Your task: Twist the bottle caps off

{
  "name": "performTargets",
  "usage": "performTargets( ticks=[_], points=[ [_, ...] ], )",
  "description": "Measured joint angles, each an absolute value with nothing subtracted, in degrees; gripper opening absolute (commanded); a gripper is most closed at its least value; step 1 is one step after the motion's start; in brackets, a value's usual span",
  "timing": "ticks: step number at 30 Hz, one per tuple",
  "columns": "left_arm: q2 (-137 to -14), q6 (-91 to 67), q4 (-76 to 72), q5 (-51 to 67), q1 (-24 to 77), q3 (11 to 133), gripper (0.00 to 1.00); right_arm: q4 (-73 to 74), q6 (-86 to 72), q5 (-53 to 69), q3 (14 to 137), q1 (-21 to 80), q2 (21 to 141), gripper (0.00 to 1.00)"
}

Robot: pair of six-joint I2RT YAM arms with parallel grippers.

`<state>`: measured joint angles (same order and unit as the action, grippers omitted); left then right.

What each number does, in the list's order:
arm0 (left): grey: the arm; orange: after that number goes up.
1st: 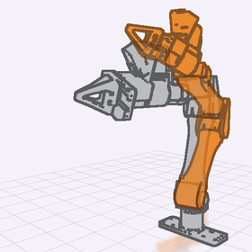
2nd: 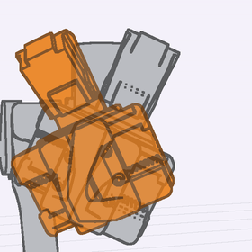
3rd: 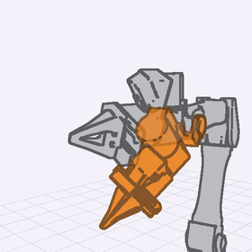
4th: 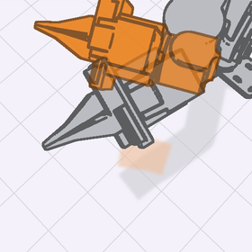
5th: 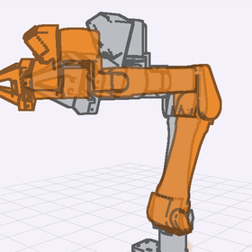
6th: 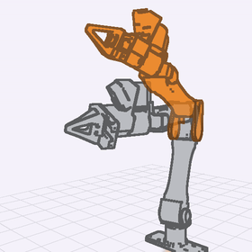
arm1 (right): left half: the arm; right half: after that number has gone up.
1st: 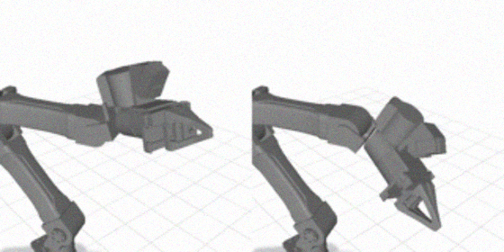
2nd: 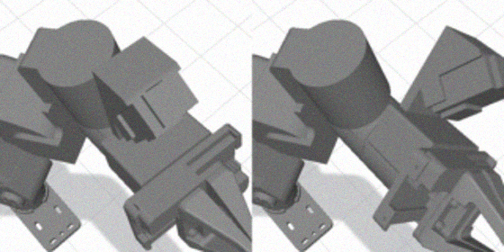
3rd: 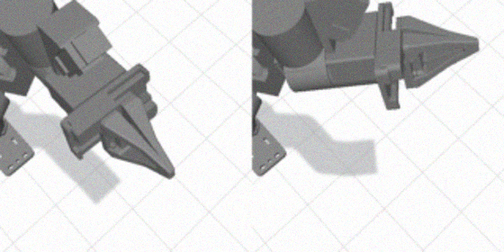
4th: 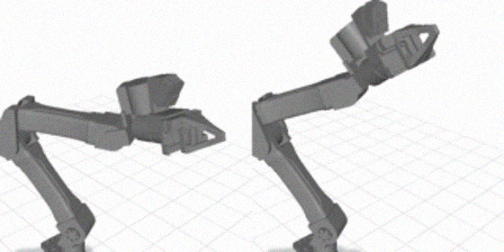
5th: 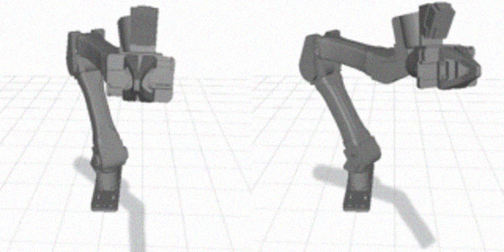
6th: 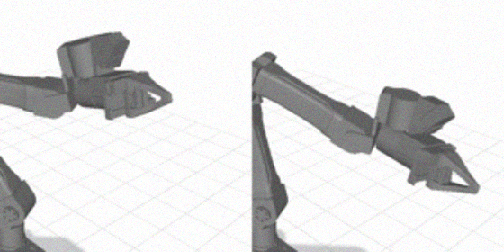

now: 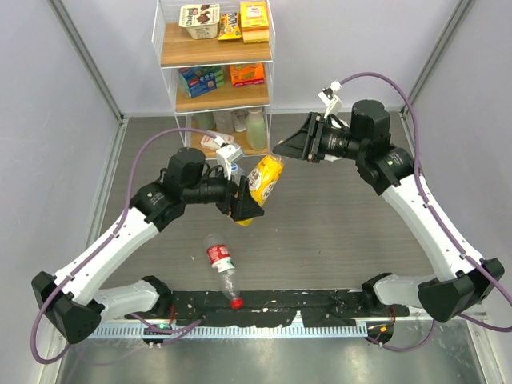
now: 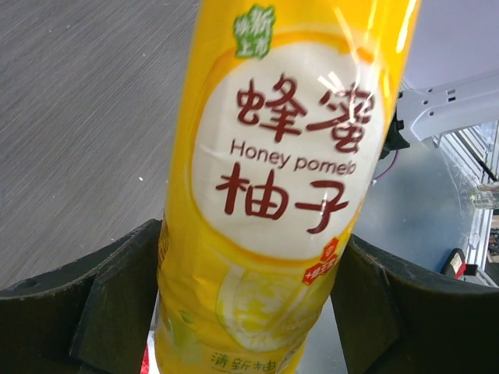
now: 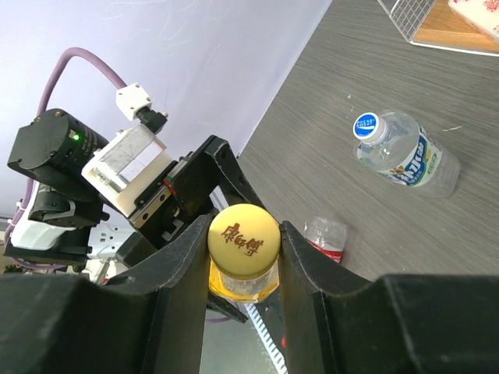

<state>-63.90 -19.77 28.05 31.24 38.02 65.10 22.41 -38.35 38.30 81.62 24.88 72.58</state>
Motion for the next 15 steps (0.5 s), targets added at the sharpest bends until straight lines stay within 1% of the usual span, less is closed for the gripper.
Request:
performTargets(
  ticks=[1,3,7,9,12,15],
  points=[
    [-63.77,-19.81,28.12,31.03,38.04,64.75,0.79,22.28,-38.39,38.26,81.62,24.88,72.58,0.02],
    [-63.77,-20.10,28.03,30.94,38.04,64.34,0.72,22.20,-38.37,38.26,81.58,24.75,72.58,0.02],
    [-63.75,-20.25,28.01,31.11,38.37,64.25,0.48,21.87,-38.87,38.17,81.03,24.62,72.58,0.02],
    [-63.79,-20.43,27.97,31.07,38.57,64.23,0.40,21.63,-39.18,38.26,80.79,24.64,72.58,0.03],
    [-64.01,-20.62,27.92,31.00,38.59,64.16,0.35,21.12,-39.18,38.13,80.44,24.62,72.58,0.05],
    [-64.14,-20.64,28.03,30.65,38.63,64.01,0.34,20.73,-39.20,38.11,79.57,24.62,72.44,0.10]
  ],
)
